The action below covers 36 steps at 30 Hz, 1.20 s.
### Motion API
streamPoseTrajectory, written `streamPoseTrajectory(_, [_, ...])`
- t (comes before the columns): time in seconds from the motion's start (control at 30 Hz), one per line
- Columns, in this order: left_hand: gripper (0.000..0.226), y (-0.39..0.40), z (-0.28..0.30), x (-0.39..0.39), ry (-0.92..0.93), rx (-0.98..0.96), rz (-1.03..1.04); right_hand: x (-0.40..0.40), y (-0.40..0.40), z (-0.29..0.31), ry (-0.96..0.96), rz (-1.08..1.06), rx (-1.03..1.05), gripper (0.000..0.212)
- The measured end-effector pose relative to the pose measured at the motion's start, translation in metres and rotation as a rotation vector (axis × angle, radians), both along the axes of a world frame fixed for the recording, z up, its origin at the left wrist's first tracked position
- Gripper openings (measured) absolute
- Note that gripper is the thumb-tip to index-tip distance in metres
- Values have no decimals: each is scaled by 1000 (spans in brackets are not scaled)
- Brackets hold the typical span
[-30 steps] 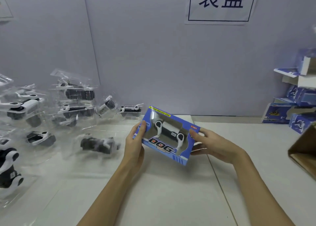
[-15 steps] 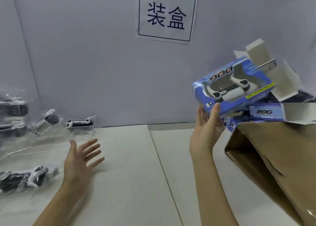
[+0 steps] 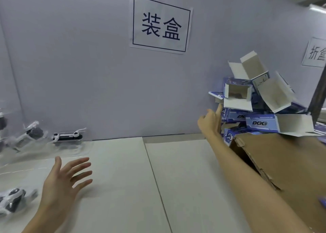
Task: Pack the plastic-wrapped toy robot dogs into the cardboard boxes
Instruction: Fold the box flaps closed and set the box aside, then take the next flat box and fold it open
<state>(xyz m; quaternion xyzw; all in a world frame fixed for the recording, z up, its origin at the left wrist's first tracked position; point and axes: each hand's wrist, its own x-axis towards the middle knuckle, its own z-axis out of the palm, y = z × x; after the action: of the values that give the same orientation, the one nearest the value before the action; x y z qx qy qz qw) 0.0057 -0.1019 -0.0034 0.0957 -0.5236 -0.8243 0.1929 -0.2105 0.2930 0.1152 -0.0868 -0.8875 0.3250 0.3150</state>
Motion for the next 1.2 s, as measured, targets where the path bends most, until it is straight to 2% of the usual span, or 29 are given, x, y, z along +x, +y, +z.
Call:
streamPoseTrajectory(0.07, [72, -4, -1, -4, -5, 7, -2, -20, 22, 11, -185, -95, 252, 23])
streamPoseTrajectory(0.17, [73, -8, -1, -7, -6, 23, -10, -44, 53, 16, -382, -242, 486, 41])
streamPoseTrajectory(0.23, [73, -8, 0, -10, -3, 27, -20, -53, 64, 11, -431, -311, 544, 52])
streamPoseTrajectory(0.43, [73, 1, 5, -9, 2, 34, -48, -40, 17, -11, -207, -344, 659, 56])
streamPoseTrajectory(0.5, [72, 5, 6, -5, -2, 38, -53, -18, -25, -25, -164, -257, 641, 52])
streamPoseTrajectory(0.6, [69, 10, 8, 1, 4, 26, -60, 29, -99, -57, -143, 58, 552, 45])
streamPoseTrajectory(0.67, [65, 12, 11, 5, 3, 16, -58, 65, -142, -84, -129, 283, 431, 49])
streamPoseTrajectory(0.73, [54, 16, 14, 9, 7, -28, -33, 97, -170, -103, -103, 423, 306, 53])
streamPoseTrajectory(0.8, [28, 20, 14, 11, 5, -190, 31, 118, -181, -112, -57, 502, 216, 53])
streamPoseTrajectory(0.83, [23, 21, 13, 11, 0, -340, 77, 126, -182, -113, -29, 531, 184, 52])
streamPoseTrajectory(0.93, [68, 22, -1, 8, 8, -893, 131, 142, -180, -100, 157, 607, 22, 37])
streamPoseTrajectory(1.0, [95, 24, -11, 6, 24, -1147, 114, 152, -176, -89, 304, 645, -132, 24])
streamPoseTrajectory(1.03, [110, 25, -16, 4, 41, -1241, 113, 157, -172, -84, 333, 673, -214, 21])
streamPoseTrajectory(1.1, [135, 27, -18, 2, 98, -1368, 161, 165, -162, -73, 347, 727, -341, 30])
streamPoseTrajectory(1.2, [145, 31, -13, 2, 191, -1460, 345, 178, -151, -52, 312, 848, -517, 23])
